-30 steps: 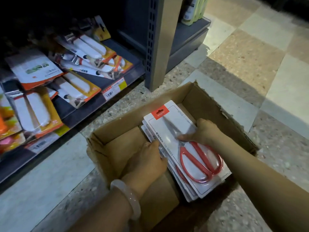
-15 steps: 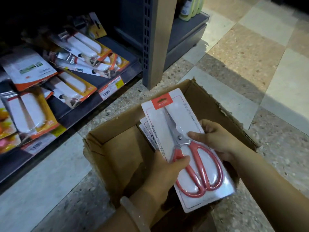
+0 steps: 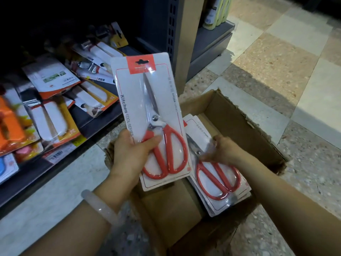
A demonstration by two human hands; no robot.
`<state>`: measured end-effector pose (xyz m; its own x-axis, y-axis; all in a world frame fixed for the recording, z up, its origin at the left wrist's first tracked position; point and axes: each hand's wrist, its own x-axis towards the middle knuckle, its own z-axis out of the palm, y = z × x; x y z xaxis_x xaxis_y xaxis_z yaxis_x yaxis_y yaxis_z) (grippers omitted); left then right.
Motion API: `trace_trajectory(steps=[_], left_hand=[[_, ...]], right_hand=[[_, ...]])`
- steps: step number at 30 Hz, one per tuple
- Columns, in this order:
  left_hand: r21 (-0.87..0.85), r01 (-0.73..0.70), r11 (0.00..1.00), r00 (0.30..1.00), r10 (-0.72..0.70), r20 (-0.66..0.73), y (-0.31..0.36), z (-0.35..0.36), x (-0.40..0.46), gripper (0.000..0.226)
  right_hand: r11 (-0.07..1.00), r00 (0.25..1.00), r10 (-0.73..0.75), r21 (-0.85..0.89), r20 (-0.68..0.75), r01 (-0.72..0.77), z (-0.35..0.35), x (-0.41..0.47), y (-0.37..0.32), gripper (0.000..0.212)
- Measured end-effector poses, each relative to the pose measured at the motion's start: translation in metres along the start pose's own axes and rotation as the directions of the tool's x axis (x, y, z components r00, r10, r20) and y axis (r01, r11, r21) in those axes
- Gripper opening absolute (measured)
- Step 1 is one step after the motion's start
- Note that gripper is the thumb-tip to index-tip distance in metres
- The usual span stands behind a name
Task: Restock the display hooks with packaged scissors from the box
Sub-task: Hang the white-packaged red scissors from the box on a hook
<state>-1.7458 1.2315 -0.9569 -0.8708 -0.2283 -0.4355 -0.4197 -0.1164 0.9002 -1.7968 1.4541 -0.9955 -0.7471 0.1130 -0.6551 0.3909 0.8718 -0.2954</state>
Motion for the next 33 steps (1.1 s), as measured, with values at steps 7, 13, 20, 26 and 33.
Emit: trace_trajectory(steps=[7, 13, 20, 26, 33], left_hand=[[0.005, 0.003, 1.0, 0.999, -0.003, -0.054, -0.011, -0.009, -0.002, 0.045], [-0.021, -0.007, 1.0, 0.997, 0.005, -0.081, -0.009, -0.018, -0.007, 0.04], [-0.036, -0.128, 0.991, 0.989, 0.125, -0.081, 0.022, -0.057, -0.006, 0.043], [-0.1, -0.265, 0.959, 0.956, 0.248, -0.16, 0.065, -0.11, -0.019, 0.036], [-0.053, -0.437, 0.898, 0.852, 0.395, -0.344, 0.088, -0.223, -0.059, 0.039]], right_hand=[[0.999, 0.979, 0.024, -0.041, -0.202, -0.033, 0.012, -0.002, 0.0, 0.079], [0.934, 0.999, -0.001, 0.358, -0.048, 0.018, 0.005, -0.022, 0.01, 0.067], [0.775, 0.927, -0.278, 0.512, -0.251, 0.37, -0.026, -0.07, -0.013, 0.05], [0.593, 0.762, -0.496, 0.479, -0.417, 0.648, -0.038, -0.093, -0.112, 0.066], [0.415, 0.635, -0.644, 0.502, -0.426, 0.759, 0.013, -0.125, -0.225, 0.04]])
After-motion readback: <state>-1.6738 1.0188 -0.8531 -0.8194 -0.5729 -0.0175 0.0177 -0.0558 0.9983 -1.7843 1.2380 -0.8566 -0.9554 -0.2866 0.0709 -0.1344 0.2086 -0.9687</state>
